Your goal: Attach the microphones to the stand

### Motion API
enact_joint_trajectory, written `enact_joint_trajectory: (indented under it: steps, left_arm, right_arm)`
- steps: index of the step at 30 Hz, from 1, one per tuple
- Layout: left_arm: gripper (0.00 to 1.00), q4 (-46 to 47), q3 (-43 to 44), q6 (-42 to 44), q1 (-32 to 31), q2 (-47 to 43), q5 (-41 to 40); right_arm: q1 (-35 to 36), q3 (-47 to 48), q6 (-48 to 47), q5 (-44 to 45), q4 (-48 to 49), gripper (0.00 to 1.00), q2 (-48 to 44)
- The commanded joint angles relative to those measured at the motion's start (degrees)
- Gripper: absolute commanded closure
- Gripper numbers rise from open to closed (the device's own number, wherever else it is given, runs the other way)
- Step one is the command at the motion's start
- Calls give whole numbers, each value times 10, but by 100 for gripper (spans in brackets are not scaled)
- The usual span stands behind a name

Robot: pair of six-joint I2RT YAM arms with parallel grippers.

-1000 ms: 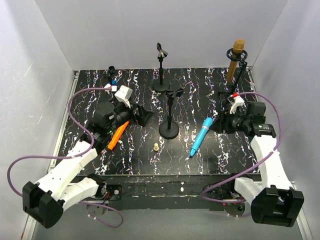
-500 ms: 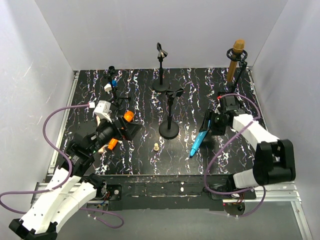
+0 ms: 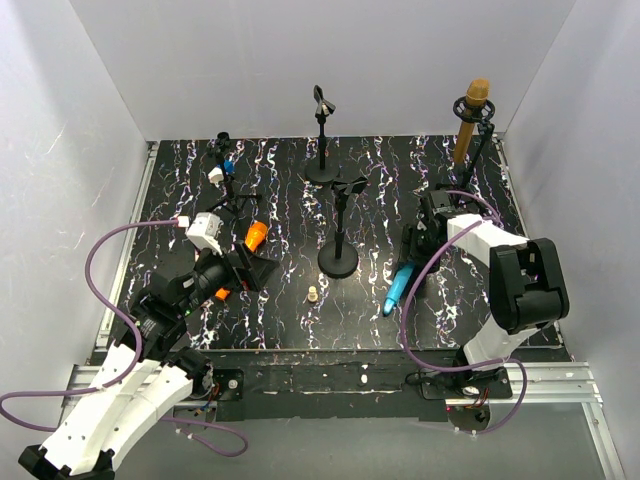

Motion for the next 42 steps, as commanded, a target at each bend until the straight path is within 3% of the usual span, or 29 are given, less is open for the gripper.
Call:
enact_joint_trajectory:
  steps: [1, 7, 19, 28, 33, 38, 42]
  left_arm:
    - [2, -8, -3, 7, 1, -2, 11]
    - [2, -2, -3, 7, 1, -4, 22]
    - [2, 3, -3, 10, 1, 9, 39]
    - [2, -11, -5, 9, 1, 9, 28]
    - [2, -74, 4, 8, 1, 47, -56]
    - [2, -125, 43, 46, 1, 179, -159]
    - [2, -110, 69, 95, 2, 276, -221]
  right_arm:
    - [4, 24, -19, 17, -6, 40, 12]
    - [4, 26, -24, 23, -7, 39, 23]
    - [4, 29, -30, 6, -10, 29, 26]
    - [3, 37, -33, 1, -15, 29, 37]
    - [2, 34, -37, -1, -17, 25, 10]
    - [0, 24, -64, -20, -17, 19, -39]
    - [-8, 20, -101, -33, -34, 18, -72]
